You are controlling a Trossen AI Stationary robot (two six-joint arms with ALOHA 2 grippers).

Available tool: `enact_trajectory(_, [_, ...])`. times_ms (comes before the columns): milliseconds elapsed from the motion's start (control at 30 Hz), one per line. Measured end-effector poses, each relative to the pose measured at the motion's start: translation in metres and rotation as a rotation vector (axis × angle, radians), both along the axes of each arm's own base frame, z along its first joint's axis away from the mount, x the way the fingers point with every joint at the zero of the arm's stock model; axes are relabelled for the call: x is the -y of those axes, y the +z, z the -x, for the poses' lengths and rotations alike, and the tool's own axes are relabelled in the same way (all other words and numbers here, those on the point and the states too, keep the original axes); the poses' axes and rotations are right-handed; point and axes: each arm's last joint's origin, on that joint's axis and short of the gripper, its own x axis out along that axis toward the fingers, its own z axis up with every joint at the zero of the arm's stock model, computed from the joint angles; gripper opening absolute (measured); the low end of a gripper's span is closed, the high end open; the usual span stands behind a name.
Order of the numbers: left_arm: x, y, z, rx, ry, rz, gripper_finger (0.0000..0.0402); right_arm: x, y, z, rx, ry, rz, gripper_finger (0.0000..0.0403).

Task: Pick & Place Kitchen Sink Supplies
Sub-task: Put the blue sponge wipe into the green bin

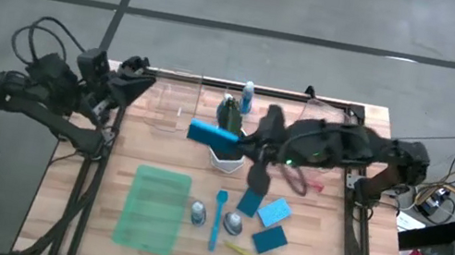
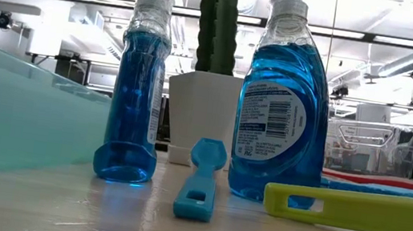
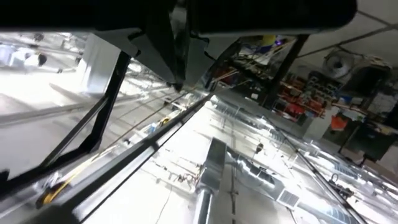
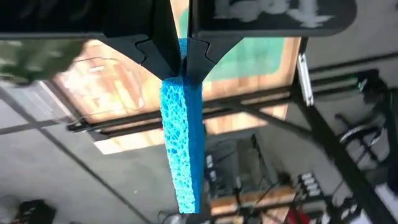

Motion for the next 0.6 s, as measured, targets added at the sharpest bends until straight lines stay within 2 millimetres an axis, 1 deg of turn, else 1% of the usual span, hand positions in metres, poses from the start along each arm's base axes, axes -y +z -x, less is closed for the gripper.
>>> enact_trajectory(200, [-0.003, 0.004, 0.016, 0.054, -0.043, 0.073, 0.0028, -0.01, -0.024, -0.03, -0.047, 0.045, 0.01, 0.0013])
enact_trajectory(367, [-0.003, 0.005, 0.021, 0.07, -0.078, 0.115, 0.0028, -0.021, -0.044, -0.061, -0.02, 0.091, 0.009, 0.0013])
enact_trajectory(433, [-0.003, 0.005, 0.022, 0.072, -0.118, 0.114, 0.0028, -0.025, -0.053, -0.073, -0.015, 0.095, 0.0, 0.0013])
enact_trajectory(533, [-0.001, 0.006, 0.024, 0.078, -0.162, 0.09, 0.0028, -0.031, -0.072, -0.093, -0.015, 0.1, -0.003, 0.0013])
enact_trajectory(600, [-0.001, 0.006, 0.025, 0.082, -0.178, 0.095, 0.0028, -0.036, -0.089, -0.106, -0.041, 0.102, 0.002, 0.0013])
